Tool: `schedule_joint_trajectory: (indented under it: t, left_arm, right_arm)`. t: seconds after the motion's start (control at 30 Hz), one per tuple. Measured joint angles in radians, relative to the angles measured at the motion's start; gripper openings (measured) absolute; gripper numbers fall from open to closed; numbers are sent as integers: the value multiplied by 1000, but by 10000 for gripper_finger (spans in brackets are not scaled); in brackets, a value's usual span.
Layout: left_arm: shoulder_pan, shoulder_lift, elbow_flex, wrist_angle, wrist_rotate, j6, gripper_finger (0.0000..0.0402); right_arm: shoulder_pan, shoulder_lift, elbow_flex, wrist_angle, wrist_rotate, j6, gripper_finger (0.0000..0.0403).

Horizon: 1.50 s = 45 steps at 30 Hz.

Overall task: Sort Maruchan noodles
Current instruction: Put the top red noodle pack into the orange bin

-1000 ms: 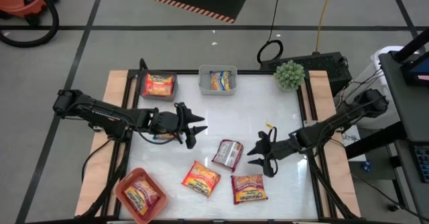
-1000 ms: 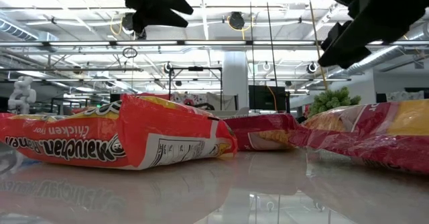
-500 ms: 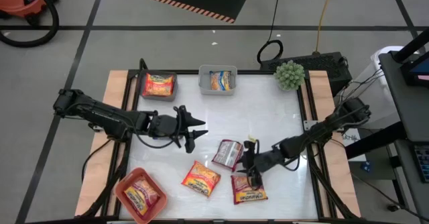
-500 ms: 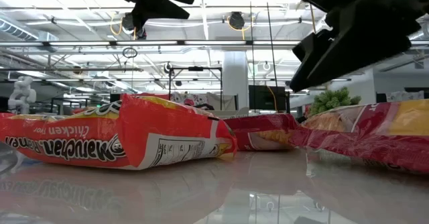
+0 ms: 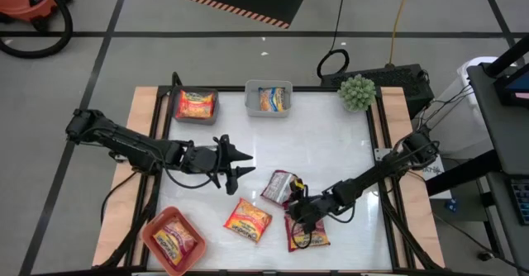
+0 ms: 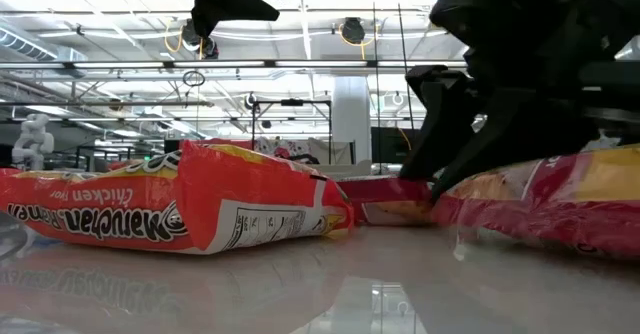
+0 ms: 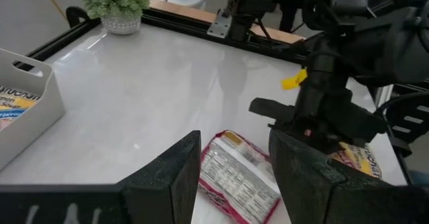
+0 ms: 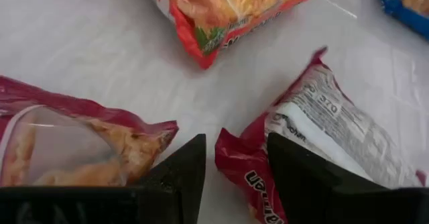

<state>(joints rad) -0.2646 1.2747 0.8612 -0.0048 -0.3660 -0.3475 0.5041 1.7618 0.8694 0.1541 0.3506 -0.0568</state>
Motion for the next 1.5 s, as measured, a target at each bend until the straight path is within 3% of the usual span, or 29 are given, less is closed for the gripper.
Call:
schedule_joint_trajectory:
  t: [0.23,0.47,0.93,1.5]
  left_arm:
    - [-24,0,0,-7,0,-2,181]
    - [-31,0,0,1,-1,-14,181]
    - [-26,44,0,31,-12,-39,181]
    - [-69,278,0,156,-18,184,182]
  right_arm:
    - [-8,-2,1,7,68,-70,155]
    - [-48,-1,1,2,68,-66,145]
    - [-85,27,1,20,33,-31,7]
    - [-124,-127,-4,24,41,-37,1]
